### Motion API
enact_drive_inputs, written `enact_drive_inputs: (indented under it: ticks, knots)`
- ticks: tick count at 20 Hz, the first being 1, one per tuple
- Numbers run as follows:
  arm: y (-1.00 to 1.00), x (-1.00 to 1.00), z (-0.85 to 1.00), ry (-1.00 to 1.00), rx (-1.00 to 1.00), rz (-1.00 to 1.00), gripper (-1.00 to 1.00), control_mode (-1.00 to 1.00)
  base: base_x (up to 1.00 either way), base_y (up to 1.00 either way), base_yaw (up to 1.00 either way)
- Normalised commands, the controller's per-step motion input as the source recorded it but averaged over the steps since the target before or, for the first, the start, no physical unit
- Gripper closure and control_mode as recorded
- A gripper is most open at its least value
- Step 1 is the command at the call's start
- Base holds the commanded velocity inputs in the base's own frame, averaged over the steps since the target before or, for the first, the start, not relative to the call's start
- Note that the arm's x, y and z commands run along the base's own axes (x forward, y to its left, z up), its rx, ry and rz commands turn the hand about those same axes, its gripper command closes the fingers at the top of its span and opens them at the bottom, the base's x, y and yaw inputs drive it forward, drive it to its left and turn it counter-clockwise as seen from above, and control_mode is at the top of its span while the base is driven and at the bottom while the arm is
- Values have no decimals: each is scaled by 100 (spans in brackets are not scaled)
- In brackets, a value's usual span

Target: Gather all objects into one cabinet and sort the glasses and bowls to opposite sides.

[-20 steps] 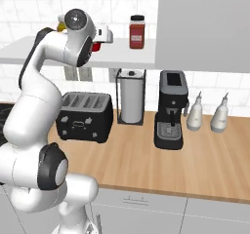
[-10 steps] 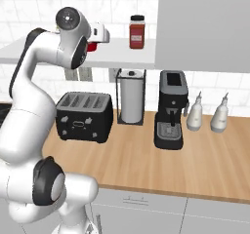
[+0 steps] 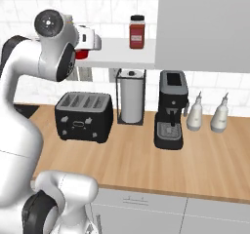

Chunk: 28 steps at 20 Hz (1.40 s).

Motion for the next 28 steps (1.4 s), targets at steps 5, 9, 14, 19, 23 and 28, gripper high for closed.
enact_drive_inputs:
  ticks: [5, 9, 14, 19, 23, 28]
  knots:
    - [0, -79, 1, 0, 0, 0, 100, -100, 0, 0, 0]
    - [0, -56, 1, 0, 0, -3, 100, -100, 0, 0, 0]
    - [0, -25, 9, 3, 0, -2, 100, -100, 0, 0, 0]
    - [0, -17, 0, 7, 0, 0, 100, -100, 0, 0, 0]
    - [0, -48, -2, 1, 0, 0, 100, -100, 0, 0, 0]
    - [1, -32, 0, 0, 0, -2, 100, -100, 0, 0, 0]
